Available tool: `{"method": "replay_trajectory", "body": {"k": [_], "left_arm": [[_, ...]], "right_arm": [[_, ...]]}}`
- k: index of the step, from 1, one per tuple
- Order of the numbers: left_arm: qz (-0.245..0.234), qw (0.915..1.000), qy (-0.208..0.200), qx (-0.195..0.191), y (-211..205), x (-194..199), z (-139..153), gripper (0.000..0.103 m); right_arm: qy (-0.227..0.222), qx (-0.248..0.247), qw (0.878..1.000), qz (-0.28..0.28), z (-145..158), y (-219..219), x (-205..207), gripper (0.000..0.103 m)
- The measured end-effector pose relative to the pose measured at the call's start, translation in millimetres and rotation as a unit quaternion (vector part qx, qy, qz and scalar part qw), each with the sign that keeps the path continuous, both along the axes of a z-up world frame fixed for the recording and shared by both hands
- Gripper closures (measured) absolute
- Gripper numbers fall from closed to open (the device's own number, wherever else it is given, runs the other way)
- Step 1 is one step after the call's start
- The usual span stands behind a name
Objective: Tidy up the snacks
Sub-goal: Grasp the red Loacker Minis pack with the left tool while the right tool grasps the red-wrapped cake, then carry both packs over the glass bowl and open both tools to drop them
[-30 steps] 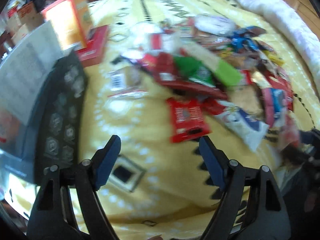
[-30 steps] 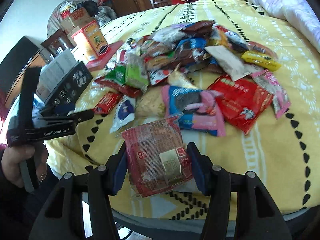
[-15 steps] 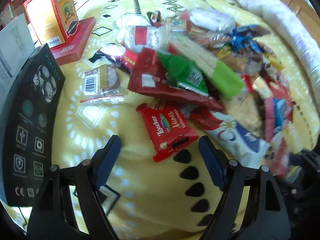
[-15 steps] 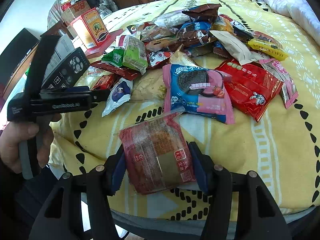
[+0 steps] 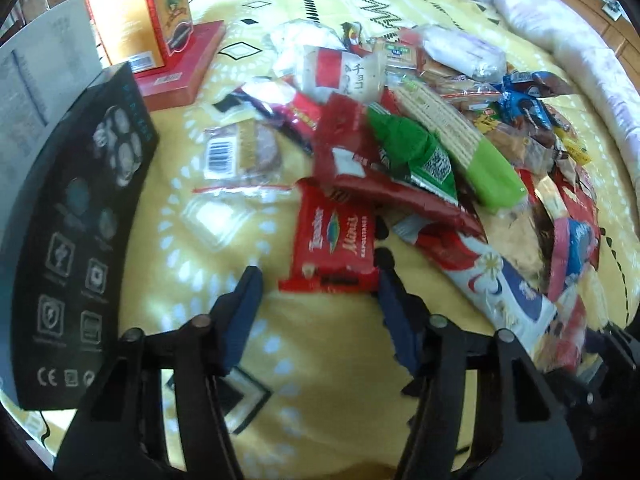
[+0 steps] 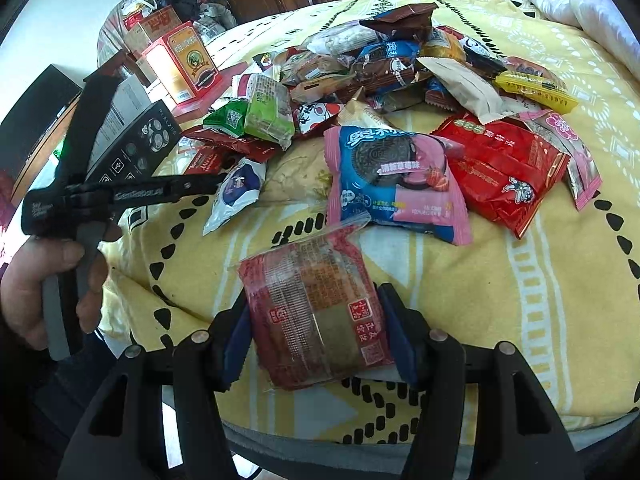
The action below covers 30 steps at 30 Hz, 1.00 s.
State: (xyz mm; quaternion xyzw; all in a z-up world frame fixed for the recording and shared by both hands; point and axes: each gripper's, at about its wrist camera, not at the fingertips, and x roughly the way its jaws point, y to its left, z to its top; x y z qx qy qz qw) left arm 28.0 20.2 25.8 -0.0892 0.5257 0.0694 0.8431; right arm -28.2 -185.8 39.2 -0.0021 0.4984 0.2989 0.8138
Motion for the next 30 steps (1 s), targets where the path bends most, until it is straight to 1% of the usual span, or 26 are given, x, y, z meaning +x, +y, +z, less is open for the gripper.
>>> {"method": "replay_trajectory", "body": {"k": [4,5,6,8,10,11,12,13,14,16,20,22,26,30], "left_arm": [[-0.007,0.9999,-0.01,0.0,0.8,-0.4,1.8,0.042],[-0.01,0.9998,-0.015,0.003,-0.3,1.5,2.1,0.04],[-0.015,0.9997,-0.02,0.008,-2.2,2.9,2.4,0.035],[-0.025,0.9989,-0.031,0.026,-5.4,7.7,1.6,0.029],[-0.032,0.9982,-0.035,0.037,-5.7,13.2,-2.5,0.029],[-0.033,0.9984,-0.031,0.033,-3.9,15.4,-5.0,0.031],[-0.033,0.9987,-0.027,0.027,-1.7,18.1,-7.5,0.037],[-0.033,0.9988,-0.028,0.024,-0.4,18.6,-7.7,0.045],[-0.035,0.9986,-0.03,0.024,-0.3,18.1,-6.9,0.055],[-0.04,0.9984,-0.035,0.02,-1.1,14.2,-3.1,0.058],[-0.05,0.9975,-0.048,0.011,-3.8,0.7,11.5,0.06],[-0.058,0.9963,-0.061,0.018,-6.4,-9.3,25.0,0.061],[-0.06,0.9936,-0.094,0.02,-2.0,-29.6,56.9,0.061],[-0.047,0.9906,-0.125,0.026,17.2,-45.0,91.0,0.061]], "right_arm": [[-0.002,-0.002,1.0,0.0,-0.3,1.2,-0.4,0.038],[-0.003,-0.003,1.0,0.0,0.0,1.3,-0.6,0.038],[-0.003,-0.002,1.0,0.0,0.0,1.2,-0.7,0.038],[-0.002,-0.001,1.0,0.0,-0.2,0.6,-0.1,0.038],[-0.002,-0.002,1.0,0.001,-0.6,0.9,0.3,0.038],[-0.002,-0.002,1.0,0.002,-0.5,1.1,0.1,0.038],[-0.003,-0.005,1.0,0.003,-0.3,1.4,0.0,0.039],[-0.005,-0.007,1.0,0.003,0.4,1.8,-0.5,0.04],[-0.01,-0.01,1.0,0.002,2.0,2.0,-1.4,0.042],[-0.017,-0.012,1.0,0.0,4.5,2.0,-3.2,0.043],[-0.025,-0.003,1.0,-0.012,12.9,-0.8,-2.7,0.044],[-0.027,0.002,0.999,-0.02,20.3,-3.2,-1.5,0.044],[-0.048,0.002,0.999,-0.026,44.0,-0.5,-2.0,0.044],[-0.071,0.013,0.997,-0.02,76.4,15.4,-1.3,0.044]]}}
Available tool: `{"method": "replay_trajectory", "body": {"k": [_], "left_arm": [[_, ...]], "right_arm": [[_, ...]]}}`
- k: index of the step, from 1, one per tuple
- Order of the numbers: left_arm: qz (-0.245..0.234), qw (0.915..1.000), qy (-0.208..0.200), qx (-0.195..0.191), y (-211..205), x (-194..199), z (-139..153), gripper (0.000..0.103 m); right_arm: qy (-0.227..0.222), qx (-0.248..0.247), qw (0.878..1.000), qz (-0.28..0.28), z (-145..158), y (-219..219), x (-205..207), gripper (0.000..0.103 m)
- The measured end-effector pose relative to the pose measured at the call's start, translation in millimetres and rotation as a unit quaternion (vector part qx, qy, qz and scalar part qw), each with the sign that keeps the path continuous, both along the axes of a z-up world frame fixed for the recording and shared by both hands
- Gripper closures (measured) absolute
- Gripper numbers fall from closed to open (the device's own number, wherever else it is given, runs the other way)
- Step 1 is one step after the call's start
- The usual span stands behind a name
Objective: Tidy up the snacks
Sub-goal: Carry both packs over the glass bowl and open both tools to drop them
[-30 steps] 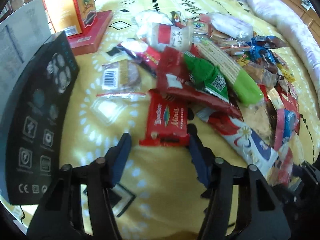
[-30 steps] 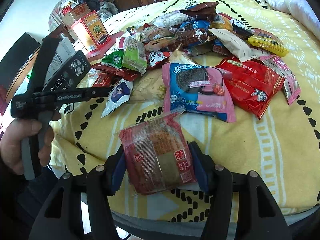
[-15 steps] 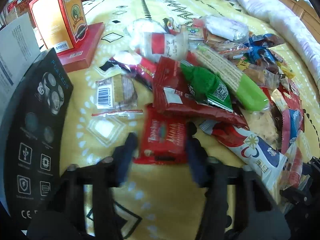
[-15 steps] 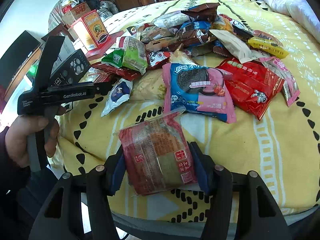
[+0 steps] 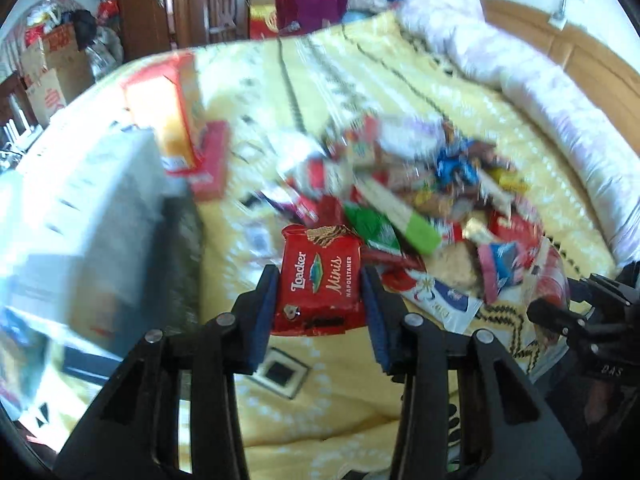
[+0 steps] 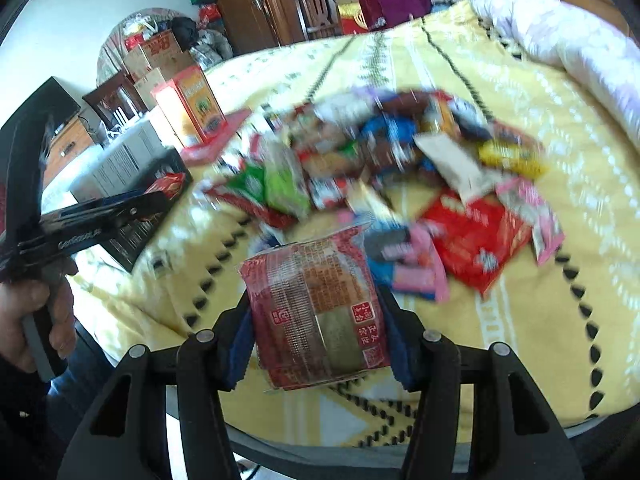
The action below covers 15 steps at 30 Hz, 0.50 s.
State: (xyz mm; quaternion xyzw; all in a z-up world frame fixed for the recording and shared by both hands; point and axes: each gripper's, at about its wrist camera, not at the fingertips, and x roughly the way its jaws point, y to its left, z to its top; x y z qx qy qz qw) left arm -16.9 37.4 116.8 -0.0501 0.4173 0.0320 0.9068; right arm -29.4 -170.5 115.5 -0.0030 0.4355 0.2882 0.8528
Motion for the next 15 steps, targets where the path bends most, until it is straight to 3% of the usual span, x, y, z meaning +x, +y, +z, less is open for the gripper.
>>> {"method": "replay_trajectory", "body": {"k": [8,15], "left_arm": [[0.092,0.9933,-0.067,0.018,85.9,-51.3,74.1,0.061],[0.223,0.9698,-0.096,0.021,194.2,-114.7,106.9,0.061]], "right_arm": [[-0.063,0.034,0.995,0.065,84.3,88.4,8.2,0.044],[-0.098,0.064,0.98,0.164,141.7,217.6,-10.1,0.044]]}}
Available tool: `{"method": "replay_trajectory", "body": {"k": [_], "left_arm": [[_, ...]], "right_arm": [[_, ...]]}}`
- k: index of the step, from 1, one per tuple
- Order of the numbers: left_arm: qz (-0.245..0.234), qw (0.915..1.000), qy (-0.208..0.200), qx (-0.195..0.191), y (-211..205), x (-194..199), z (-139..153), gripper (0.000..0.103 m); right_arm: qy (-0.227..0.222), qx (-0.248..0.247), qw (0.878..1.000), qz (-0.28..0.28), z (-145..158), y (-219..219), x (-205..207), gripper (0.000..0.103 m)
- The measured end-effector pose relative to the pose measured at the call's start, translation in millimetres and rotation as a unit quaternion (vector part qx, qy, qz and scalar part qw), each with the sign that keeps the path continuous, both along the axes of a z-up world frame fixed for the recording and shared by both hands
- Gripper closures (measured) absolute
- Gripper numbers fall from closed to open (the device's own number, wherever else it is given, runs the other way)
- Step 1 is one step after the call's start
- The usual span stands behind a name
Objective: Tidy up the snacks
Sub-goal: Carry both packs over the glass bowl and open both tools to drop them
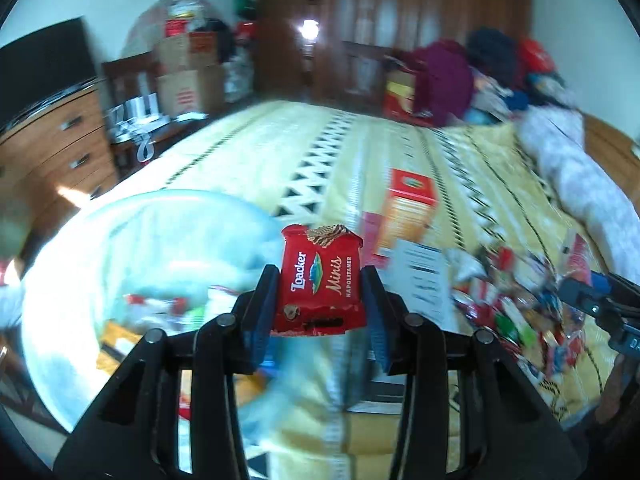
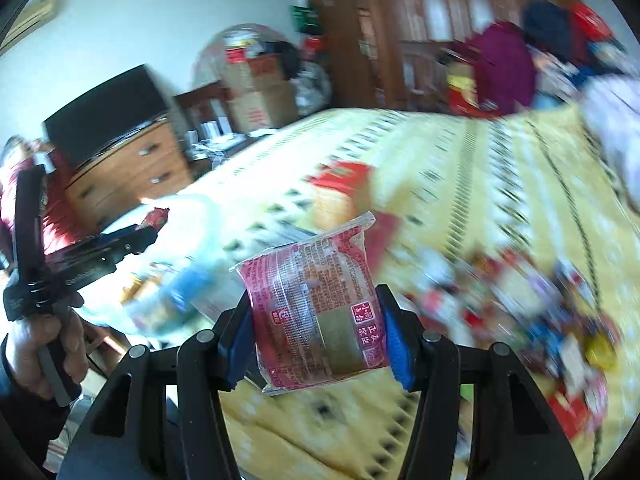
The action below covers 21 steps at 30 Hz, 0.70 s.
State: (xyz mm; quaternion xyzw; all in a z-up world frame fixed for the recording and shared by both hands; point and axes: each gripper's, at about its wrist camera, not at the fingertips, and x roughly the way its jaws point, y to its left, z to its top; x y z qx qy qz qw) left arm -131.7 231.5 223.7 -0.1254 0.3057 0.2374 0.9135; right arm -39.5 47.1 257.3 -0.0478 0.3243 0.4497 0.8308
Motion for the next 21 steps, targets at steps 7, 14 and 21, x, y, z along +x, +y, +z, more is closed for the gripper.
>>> {"method": "replay_trajectory", "body": {"k": [7,14,21], "left_arm": [[0.082,0.9962,0.016,-0.023,63.2,-35.9,-14.9,0.061],[0.106,0.9933,0.038,-0.025,86.0,-47.9,-28.6,0.061],[0.112,0.9923,0.041,-0.033,99.1,-55.2,-36.0,0.061]], "right_arm": [[0.012,0.006,0.995,0.095,18.6,123.2,-35.2,0.044],[0.021,-0.017,0.989,0.146,9.7,202.0,-63.3,0.044],[0.04,-0.031,0.987,0.151,-5.7,226.0,-60.0,0.044]]}}
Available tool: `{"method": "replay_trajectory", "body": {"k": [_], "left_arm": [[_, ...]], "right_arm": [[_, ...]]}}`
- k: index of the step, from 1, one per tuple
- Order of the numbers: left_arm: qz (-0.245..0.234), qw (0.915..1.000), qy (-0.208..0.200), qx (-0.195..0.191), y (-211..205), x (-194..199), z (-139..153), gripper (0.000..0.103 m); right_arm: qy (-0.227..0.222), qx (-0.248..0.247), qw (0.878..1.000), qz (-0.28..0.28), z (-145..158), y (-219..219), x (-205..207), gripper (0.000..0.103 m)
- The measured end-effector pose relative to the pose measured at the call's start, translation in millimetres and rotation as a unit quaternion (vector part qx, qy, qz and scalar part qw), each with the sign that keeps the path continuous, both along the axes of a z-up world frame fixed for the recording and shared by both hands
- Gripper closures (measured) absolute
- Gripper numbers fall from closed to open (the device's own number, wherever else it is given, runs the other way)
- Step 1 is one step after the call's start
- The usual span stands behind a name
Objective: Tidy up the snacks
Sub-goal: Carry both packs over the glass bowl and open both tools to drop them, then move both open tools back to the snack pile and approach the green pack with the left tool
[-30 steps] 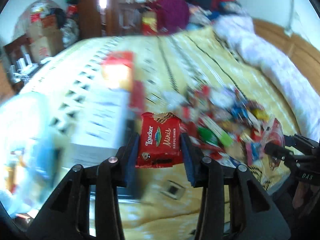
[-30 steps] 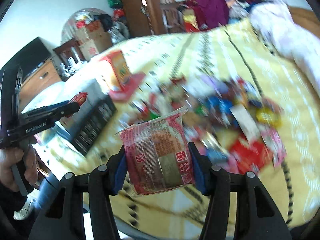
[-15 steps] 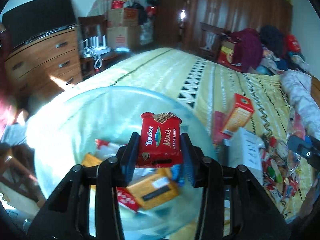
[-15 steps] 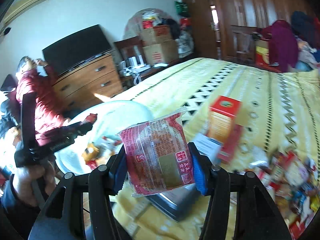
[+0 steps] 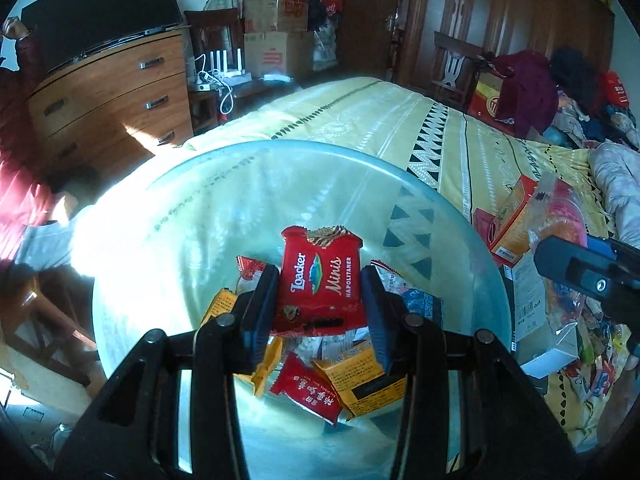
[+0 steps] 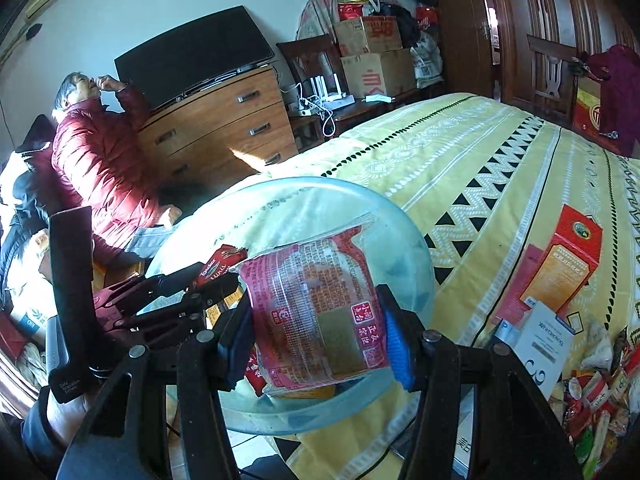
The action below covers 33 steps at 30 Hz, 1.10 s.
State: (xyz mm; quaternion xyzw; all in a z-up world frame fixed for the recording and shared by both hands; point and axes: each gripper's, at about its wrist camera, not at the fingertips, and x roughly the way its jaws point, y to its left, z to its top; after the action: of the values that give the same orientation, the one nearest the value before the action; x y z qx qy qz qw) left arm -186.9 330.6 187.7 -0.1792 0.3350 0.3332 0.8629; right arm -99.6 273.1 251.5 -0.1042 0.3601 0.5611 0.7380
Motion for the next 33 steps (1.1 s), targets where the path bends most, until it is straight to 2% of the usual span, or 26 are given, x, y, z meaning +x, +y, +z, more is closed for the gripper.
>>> {"method": "replay_trajectory", "body": {"k": [15,22,23,27,33], "left_arm": [[-0.001,1.0,0.002,-0.008,10.6,-1.0,-2.8,0.06],[0.005,0.9999,0.005,-0.011,15.1,-0.8,-4.6,0.06],[0.005,0.9999,0.006,-0.012,15.7,-0.5,-5.2,0.058],[0.01,0.9999,0.009,-0.007,15.3,-1.7,-7.2,0.033],[0.011,0.9999,0.008,-0.005,13.7,-2.8,-5.5,0.027]], "right_arm": [[0.002,-0.008,1.0,0.0,-3.9,6.5,-1.1,0.043],[0.005,-0.011,1.0,0.001,-5.5,10.7,-1.8,0.04],[0.006,-0.011,1.0,0.002,-5.6,10.8,-1.9,0.039],[-0.001,-0.006,1.0,0.002,-2.3,7.6,-5.0,0.038],[0.003,0.002,1.0,-0.002,-4.4,-16.8,-11.9,0.038]]}}
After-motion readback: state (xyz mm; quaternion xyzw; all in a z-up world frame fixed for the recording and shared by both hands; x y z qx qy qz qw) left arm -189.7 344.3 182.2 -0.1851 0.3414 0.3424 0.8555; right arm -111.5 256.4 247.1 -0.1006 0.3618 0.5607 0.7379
